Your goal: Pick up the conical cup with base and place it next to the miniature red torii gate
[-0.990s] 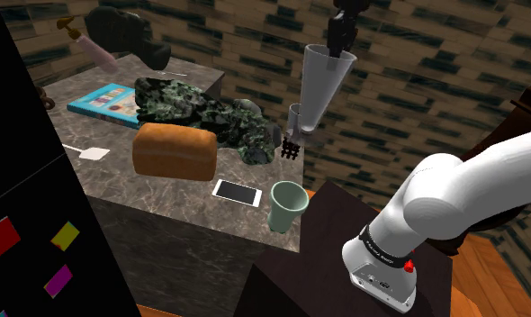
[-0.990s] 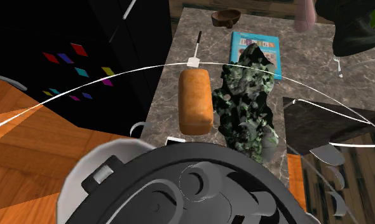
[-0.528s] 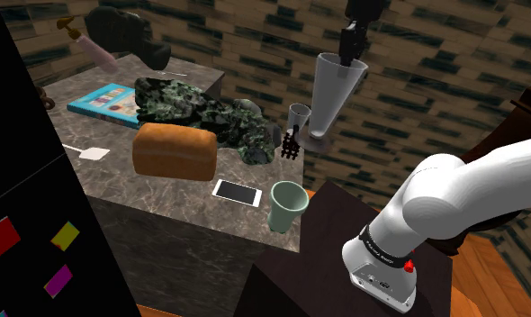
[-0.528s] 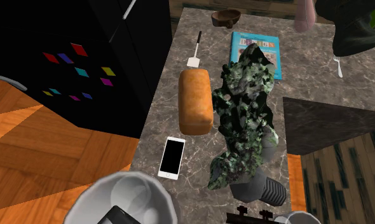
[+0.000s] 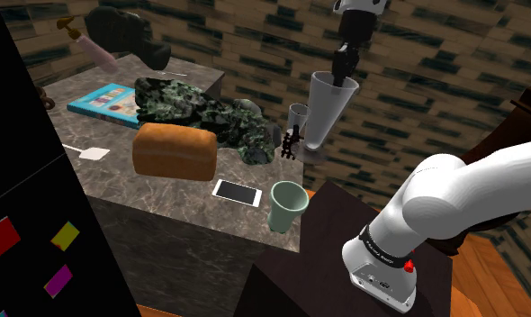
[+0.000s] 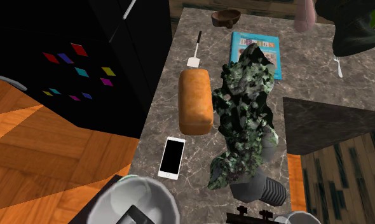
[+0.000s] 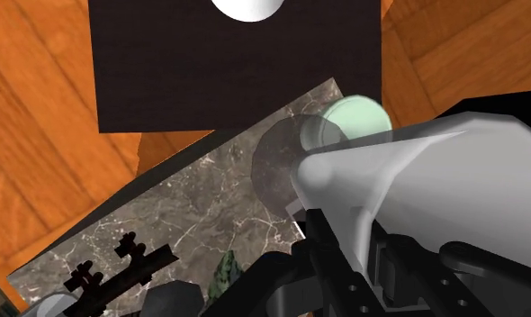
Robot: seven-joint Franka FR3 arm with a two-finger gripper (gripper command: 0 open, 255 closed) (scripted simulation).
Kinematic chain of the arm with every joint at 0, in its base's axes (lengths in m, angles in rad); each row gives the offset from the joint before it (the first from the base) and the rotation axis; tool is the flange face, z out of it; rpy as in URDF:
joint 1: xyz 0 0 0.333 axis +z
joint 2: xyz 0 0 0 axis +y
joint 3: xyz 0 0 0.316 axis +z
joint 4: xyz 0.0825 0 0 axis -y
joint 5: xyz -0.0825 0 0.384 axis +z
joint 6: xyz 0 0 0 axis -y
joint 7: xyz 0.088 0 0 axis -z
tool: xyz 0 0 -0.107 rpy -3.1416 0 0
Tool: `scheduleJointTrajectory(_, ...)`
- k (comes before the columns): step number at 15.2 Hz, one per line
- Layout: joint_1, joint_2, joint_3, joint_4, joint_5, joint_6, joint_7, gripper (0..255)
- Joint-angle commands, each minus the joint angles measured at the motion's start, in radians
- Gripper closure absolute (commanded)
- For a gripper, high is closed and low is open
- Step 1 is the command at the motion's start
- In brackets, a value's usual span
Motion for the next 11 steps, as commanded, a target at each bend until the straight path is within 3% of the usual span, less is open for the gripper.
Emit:
scheduleJointTrajectory(1, 0.000, -0.006, 0.001, -0.032, 0.000, 0.027, -0.001, 255)
scheduleJointTrajectory(11, -0.005, -0.019, -0.002, -0.176, -0.005, 0.157, -0.015, 255)
